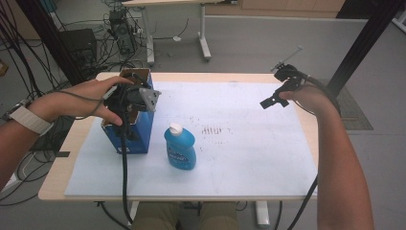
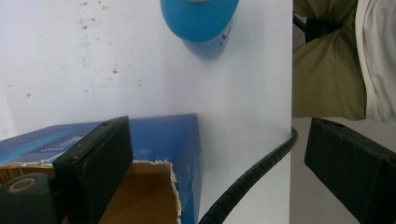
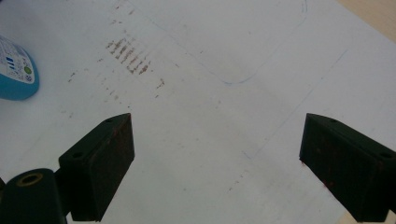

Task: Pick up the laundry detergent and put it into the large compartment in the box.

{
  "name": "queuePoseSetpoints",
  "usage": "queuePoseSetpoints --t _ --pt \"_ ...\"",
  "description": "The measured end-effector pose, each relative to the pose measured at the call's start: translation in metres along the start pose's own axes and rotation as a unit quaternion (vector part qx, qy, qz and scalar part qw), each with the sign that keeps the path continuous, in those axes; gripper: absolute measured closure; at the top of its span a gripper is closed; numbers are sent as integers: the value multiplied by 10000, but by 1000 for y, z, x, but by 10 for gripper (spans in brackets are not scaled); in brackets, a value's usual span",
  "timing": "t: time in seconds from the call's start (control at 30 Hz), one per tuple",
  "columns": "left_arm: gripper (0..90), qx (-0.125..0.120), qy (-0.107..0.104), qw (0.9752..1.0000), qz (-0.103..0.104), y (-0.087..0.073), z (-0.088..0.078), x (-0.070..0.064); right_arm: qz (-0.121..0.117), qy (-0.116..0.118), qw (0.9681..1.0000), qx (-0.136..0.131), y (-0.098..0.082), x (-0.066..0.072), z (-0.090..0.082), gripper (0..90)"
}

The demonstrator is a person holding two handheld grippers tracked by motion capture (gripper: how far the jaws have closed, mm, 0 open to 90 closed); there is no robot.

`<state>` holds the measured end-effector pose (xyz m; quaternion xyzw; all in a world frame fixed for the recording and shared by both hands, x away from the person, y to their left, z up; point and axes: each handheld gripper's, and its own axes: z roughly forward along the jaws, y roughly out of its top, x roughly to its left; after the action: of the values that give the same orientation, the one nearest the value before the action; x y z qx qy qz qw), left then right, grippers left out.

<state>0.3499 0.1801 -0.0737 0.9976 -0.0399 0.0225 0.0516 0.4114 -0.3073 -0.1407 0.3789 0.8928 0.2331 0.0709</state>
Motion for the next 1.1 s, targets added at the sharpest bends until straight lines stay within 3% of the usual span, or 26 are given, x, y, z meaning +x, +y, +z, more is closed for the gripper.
queuePoseSetpoints --t 1.1 --pt "82 -75 104 9999 41 -3 -8 -6 58 -25 10000 -67 -5 4 -8 103"
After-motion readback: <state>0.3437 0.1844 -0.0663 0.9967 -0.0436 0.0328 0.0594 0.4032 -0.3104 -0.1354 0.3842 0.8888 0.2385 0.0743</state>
